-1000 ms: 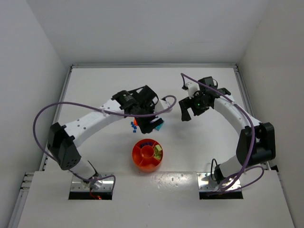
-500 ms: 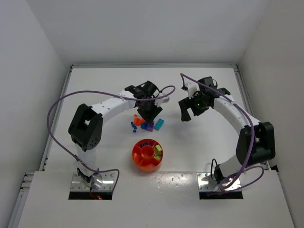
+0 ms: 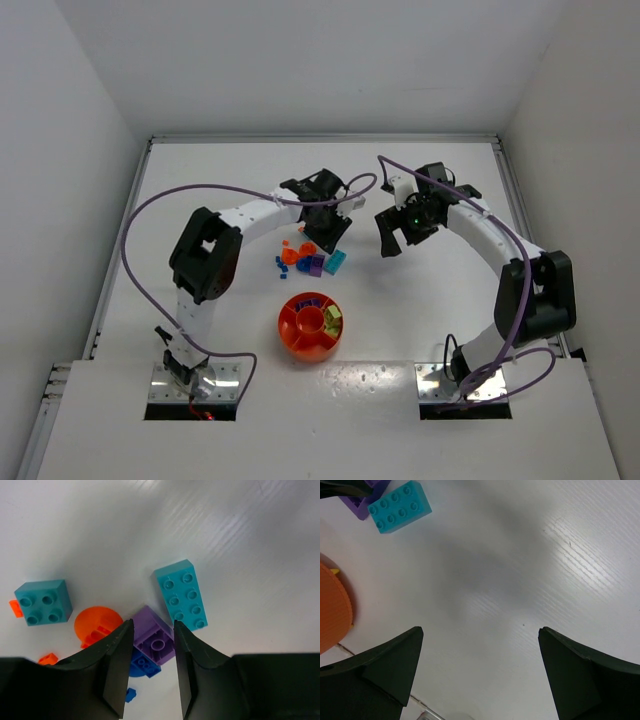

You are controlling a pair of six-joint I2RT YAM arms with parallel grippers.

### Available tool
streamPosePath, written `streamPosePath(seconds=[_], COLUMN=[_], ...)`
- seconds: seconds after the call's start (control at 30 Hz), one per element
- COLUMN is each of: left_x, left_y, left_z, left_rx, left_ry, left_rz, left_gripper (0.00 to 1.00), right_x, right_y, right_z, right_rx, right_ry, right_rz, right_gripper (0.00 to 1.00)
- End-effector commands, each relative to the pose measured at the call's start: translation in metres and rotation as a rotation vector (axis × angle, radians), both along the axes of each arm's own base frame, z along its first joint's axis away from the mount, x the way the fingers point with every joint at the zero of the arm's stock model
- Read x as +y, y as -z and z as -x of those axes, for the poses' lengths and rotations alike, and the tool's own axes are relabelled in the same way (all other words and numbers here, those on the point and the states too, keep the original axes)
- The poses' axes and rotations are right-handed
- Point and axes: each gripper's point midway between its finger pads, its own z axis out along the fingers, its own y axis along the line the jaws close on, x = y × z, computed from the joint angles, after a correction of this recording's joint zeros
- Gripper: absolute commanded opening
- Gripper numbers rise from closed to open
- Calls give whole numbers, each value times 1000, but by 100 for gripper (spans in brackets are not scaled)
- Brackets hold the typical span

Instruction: Sort the legos into containers by color

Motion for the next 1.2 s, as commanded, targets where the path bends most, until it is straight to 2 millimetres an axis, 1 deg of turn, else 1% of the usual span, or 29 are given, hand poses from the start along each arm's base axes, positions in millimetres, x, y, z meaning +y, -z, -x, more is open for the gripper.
streamPosePath(seconds=[0.0,0.03,0.07,0.1,0.17,0.23,0.27,0.3,0.33,0.43,0.47,0.5,0.53,0.57,0.6,0.67,0.7,0.73,0.8,0.83,0.9,0.93,0.97,1.0,1.07,1.13,1.17], left_x=[-13,-13,-12,-14,-15,-18,-17,-11,-11,-7,-5,-1,1,4,9,14,18,22,27,31,37,41,40,44,44,42,44], left_y=[-5,-7,1,1,11,11,18,23,23,34,34,42,41,45,41,40,43,46,41,47,44,49,45,45,49,47,45], left_z=[-17,-20,-20,-22,-24,-27,-26,-30,-30,-24,-26,-20,-18,-16,-12,-8,-3,-2,3,9,13,18,17,22,31,36,41], left_rx=[-32,-44,-30,-33,-20,-27,-16,-14,-14,10,4,23,24,28,21,21,33,32,34,50,51,65,57,67,105,116,130], left_ry=[-42,-47,-47,-47,-47,-47,-47,-63,-63,-63,-67,-67,-67,-71,-75,-79,-79,-84,-96,-95,-110,-110,-110,-110,-97,-89,-85], left_rz=[41,39,27,29,19,24,16,1,0,-19,-26,-41,-43,-58,-63,-74,-83,-99,-107,-120,-134,-146,-139,-148,-138,-122,-120], left_gripper=[43,43,42,42,42,42,42,42,42,44,46,47,49,52,53,56,58,58,59,59,59,59,59,59,59,59,59], right_x=[2,2,2,2,2,2,2,2,2,2,2,2,2,2,2,2,2,2,2,2,2,2,2,2,2,2,2], right_y=[-6,-6,-6,-6,-6,-6,-6,-6,-6,-6,-6,-6,-6,-6,-6,-6,-6,-6,-6,-6,-6,-6,-6,-6,-6,-6,-6], right_z=[-10,-10,-10,-10,-10,-10,-10,-10,-10,-10,-10,-10,-10,-10,-10,-10,-10,-10,-10,-10,-10,-10,-10,-10,-10,-10,-10], right_rx=[-36,-36,-36,-36,-36,-36,-36,-36,-36,-36,-36,-36,-36,-36,-36,-36,-36,-36,-36,-36,-36,-36,-36,-36,-36,-36,-36], right_ry=[-8,-8,-8,-8,-8,-8,-8,-8,-8,-8,-8,-8,-8,-8,-8,-8,-8,-8,-8,-8,-8,-8,-8,-8,-8,-8,-8], right_rz=[-15,-15,-15,-15,-15,-15,-15,-15,-15,-15,-15,-15,-15,-15,-15,-15,-15,-15,-15,-15,-15,-15,-15,-15,-15,-15,-15], right_gripper=[98,98,98,98,98,98,98,98,98,98,98,98,98,98,98,98,98,98,98,98,98,98,98,98,98,98,98])
